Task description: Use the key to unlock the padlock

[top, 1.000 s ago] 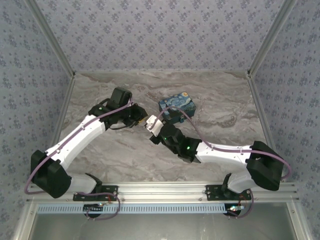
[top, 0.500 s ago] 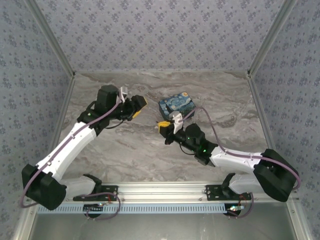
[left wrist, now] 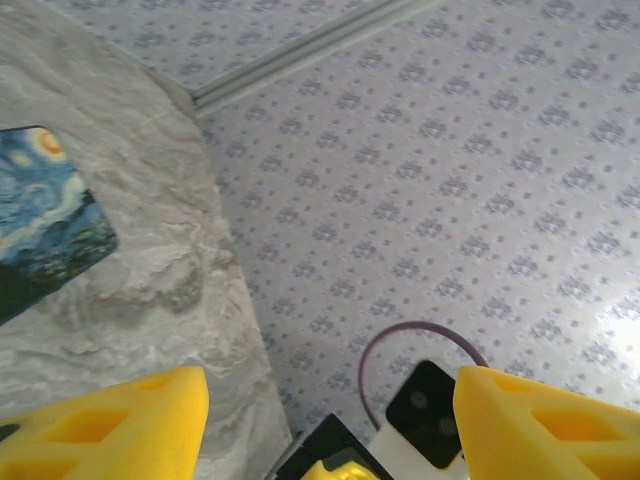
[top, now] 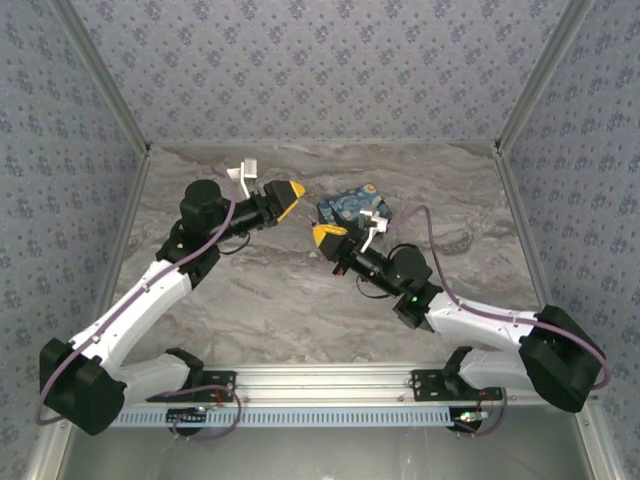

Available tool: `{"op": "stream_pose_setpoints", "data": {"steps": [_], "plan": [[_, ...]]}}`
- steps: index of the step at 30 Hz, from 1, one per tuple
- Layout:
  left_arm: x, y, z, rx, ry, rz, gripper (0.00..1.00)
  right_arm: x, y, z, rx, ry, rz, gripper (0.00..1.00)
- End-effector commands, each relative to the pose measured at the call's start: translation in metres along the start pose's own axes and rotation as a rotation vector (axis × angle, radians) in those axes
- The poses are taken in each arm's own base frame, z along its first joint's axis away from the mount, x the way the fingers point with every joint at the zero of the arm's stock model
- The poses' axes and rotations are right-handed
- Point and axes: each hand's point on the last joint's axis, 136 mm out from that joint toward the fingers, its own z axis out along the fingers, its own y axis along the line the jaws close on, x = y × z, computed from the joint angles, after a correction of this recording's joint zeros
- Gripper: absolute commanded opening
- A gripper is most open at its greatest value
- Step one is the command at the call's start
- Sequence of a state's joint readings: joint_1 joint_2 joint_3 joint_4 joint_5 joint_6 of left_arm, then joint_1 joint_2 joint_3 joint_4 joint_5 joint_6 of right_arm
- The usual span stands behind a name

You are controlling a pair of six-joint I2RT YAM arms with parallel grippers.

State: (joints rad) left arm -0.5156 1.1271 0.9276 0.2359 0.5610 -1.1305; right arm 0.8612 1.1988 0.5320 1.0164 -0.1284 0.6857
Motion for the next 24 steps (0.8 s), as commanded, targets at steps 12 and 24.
{"op": "stream_pose_setpoints", "data": {"steps": [12,24], "plan": [[0.015,-0.033,0.015,0.115,0.069,0.049,0.43,-0.033,0.012,0.015,-0.035,-0.099,0.122,0.0],[0.016,-0.033,0.013,0.071,0.078,0.1,0.0,-0.021,-0.004,0.011,0.023,-0.056,0.131,0.12]]}}
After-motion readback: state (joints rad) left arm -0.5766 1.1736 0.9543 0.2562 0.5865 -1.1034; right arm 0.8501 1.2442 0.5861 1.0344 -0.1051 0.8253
